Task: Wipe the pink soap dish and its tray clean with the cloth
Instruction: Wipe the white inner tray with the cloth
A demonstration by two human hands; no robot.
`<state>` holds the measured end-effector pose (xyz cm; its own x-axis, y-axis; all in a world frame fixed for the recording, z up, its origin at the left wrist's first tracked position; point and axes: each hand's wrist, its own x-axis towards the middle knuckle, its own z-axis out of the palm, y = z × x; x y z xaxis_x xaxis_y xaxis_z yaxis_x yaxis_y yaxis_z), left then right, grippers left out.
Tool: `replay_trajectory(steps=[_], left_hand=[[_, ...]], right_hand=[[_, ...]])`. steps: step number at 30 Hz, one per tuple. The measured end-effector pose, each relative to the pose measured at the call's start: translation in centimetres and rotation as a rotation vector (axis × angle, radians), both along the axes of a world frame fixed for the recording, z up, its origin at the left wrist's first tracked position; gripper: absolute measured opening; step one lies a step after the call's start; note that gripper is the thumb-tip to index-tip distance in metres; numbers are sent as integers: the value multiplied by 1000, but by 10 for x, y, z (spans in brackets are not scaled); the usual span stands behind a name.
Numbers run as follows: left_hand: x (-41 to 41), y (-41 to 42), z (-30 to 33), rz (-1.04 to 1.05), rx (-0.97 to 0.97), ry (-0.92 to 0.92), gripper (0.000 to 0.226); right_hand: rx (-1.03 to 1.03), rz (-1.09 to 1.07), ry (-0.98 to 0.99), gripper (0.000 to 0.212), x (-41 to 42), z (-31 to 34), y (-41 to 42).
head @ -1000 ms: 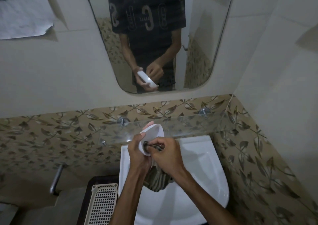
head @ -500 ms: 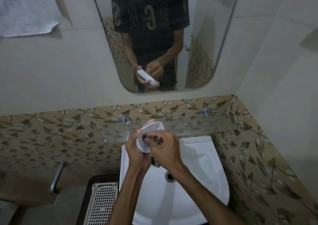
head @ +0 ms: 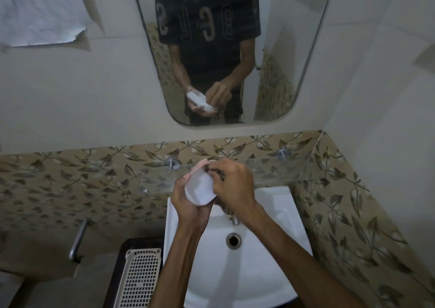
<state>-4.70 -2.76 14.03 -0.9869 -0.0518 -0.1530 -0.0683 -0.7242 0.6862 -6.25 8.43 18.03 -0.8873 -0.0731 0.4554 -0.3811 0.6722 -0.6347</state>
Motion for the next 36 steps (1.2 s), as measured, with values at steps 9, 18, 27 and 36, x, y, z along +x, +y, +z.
replay_trajectory(steps=[9,18,27,36], left_hand=[[6,1,-5,40,-242,40,57],[9,11,0,46,-349,115,71],[0,4,-3,31,-752,168,67],[8,-27,26,-219,-299,-272,74]], right_hand=[[-273,128,-447,16,40,-13,-6],[-357,77,-436,11,42,-28,2],[-1049,254,-823,29,50,-30,-5],[-108,258,0,26,43,-42,9]])
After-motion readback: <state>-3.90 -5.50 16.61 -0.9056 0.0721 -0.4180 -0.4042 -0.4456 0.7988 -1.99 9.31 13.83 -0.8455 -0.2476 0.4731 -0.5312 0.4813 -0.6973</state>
